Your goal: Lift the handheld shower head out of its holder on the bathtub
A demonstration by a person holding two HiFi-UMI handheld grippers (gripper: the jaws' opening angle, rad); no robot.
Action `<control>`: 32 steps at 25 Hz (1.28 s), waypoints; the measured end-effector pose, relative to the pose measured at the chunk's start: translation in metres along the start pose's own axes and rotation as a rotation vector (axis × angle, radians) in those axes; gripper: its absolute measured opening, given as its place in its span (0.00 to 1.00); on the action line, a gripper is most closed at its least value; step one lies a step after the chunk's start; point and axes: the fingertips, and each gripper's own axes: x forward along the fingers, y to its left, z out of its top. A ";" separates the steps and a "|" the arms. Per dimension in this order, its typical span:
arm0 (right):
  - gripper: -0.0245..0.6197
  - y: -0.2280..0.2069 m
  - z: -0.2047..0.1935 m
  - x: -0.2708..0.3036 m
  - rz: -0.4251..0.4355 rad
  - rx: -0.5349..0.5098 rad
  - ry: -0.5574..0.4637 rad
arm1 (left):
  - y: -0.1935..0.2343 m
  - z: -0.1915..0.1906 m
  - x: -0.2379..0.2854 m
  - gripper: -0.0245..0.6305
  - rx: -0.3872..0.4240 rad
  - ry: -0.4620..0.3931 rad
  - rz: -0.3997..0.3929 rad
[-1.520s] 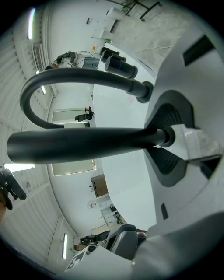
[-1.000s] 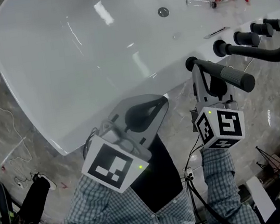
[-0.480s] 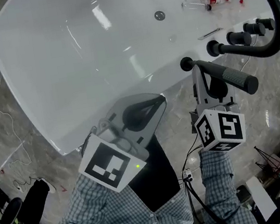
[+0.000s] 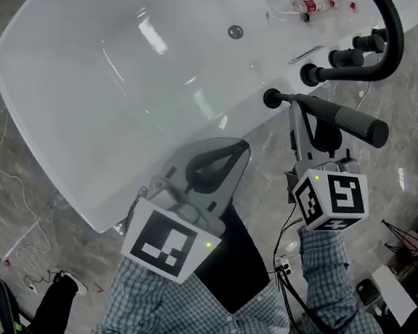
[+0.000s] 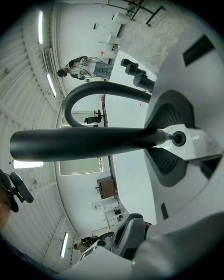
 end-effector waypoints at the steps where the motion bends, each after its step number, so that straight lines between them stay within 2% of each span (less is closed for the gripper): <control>1: 0.24 0.000 0.003 -0.002 0.000 0.000 -0.003 | -0.001 0.003 -0.001 0.04 0.005 -0.004 0.000; 17: 0.24 0.005 0.049 -0.042 -0.004 -0.025 -0.054 | -0.015 0.047 -0.019 0.04 0.045 -0.058 0.020; 32: 0.24 0.007 0.097 -0.088 -0.009 -0.024 -0.121 | -0.045 0.094 -0.040 0.04 0.116 -0.086 0.010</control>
